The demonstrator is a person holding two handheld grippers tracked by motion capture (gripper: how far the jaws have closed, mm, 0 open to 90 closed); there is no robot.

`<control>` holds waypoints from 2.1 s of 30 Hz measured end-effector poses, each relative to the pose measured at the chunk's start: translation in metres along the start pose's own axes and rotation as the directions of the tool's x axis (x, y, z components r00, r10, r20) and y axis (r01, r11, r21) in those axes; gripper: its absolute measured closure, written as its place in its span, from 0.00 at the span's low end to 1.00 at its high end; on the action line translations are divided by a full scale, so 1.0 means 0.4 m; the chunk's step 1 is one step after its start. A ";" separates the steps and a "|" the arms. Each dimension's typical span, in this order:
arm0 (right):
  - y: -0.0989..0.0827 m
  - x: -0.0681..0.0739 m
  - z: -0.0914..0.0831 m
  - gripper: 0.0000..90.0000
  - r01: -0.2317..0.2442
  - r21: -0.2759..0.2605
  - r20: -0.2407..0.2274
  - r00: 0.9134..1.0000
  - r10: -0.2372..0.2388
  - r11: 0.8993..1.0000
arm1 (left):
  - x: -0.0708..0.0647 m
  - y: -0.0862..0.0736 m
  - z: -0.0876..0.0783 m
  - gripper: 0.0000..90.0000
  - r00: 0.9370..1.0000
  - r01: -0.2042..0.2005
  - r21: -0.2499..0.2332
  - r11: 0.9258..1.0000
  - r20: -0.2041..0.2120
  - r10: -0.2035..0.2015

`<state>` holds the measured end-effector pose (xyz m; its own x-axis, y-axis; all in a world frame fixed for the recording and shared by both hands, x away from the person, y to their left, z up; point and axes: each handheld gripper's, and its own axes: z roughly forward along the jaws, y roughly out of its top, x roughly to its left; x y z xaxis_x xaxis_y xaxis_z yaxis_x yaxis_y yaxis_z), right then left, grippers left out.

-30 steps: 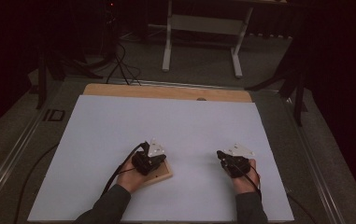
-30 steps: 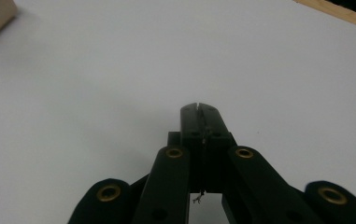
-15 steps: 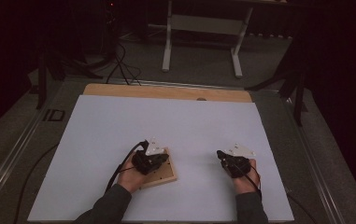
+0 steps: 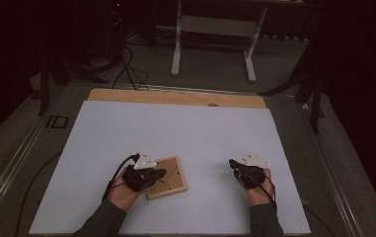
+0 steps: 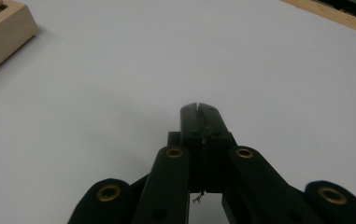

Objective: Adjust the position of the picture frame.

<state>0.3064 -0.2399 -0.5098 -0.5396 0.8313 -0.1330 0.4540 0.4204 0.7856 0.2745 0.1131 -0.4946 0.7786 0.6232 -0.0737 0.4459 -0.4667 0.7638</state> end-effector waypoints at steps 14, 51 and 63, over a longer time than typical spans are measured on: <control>0.000 0.002 0.000 1.00 0.005 -0.001 0.001 1.000 -0.005 1.000 | -0.060 -0.053 -0.040 1.00 0.997 -0.029 0.028 0.999 0.078 0.027; 0.012 0.013 0.010 0.99 -0.010 -0.022 -0.034 0.999 0.010 1.000 | -0.041 -0.140 -0.060 1.00 0.999 0.019 0.173 0.985 -0.040 -0.012; 0.065 0.055 0.036 0.95 0.035 -0.045 -0.093 0.995 -0.039 0.998 | 0.003 -0.142 -0.064 1.00 0.992 0.082 0.163 0.983 -0.105 -0.065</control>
<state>0.3166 -0.2054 -0.5010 -0.6205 0.7770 -0.1064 0.4030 0.4323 0.8067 0.2387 0.1564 -0.5215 0.6972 0.7147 -0.0552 0.5738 -0.5103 0.6406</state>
